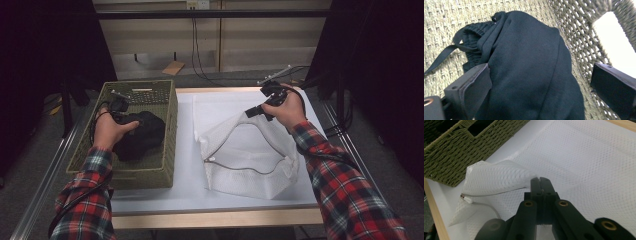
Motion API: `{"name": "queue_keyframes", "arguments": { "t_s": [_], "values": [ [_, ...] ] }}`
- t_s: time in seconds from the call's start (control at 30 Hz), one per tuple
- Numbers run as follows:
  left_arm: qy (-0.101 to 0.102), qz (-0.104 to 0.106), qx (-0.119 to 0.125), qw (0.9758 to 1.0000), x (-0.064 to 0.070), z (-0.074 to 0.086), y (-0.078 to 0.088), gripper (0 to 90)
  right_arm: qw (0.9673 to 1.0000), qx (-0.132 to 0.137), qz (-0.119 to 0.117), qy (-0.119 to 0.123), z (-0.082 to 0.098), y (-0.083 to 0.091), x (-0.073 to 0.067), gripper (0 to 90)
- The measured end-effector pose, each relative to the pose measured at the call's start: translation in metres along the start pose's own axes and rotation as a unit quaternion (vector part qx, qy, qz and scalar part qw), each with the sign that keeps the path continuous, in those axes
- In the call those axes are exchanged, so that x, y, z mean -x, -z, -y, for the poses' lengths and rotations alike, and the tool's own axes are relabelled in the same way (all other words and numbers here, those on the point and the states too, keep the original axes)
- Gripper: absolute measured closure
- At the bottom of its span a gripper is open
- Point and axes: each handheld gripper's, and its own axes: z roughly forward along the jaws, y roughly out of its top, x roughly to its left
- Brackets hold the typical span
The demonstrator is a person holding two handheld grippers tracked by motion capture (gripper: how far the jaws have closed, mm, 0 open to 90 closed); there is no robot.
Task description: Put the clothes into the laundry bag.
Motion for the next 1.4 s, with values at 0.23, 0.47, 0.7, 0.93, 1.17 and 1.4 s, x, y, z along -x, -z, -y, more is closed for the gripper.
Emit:
{"name": "queue_keyframes", "arguments": {
  "t_s": [0.23, 0.47, 0.7, 0.93, 1.17, 1.4],
  "values": [
    [-0.019, 0.001, -0.010, 0.9998, -0.005, 0.002, -0.010, 2.8, 1.0000, -0.003, 0.000, 0.000, 0.001, 0.000, 0.002, 90.0],
    [-0.050, -0.005, -0.022, 0.9985, -0.004, 0.004, -0.020, 1.3, 1.0000, -0.002, -0.001, -0.001, 0.002, 0.000, 0.003, 90.0],
    [-0.067, -0.011, -0.027, 0.9973, -0.005, 0.009, -0.026, 1.3, 1.0000, -0.002, -0.001, -0.001, 0.003, -0.001, 0.002, 90.0],
    [-0.094, -0.027, -0.034, 0.9946, -0.005, 0.014, -0.034, 1.2, 1.0000, -0.003, 0.000, 0.001, 0.006, -0.002, 0.003, 90.0],
    [-0.122, -0.052, -0.043, 0.9901, -0.001, 0.017, -0.040, 0.0, 1.0000, -0.003, 0.000, -0.003, 0.008, -0.003, 0.004, 90.0],
    [-0.106, -0.050, -0.034, 0.9925, -0.004, 0.018, -0.041, 0.1, 1.0000, -0.005, 0.000, -0.003, 0.010, -0.003, 0.004, 90.0]
  ]
}}
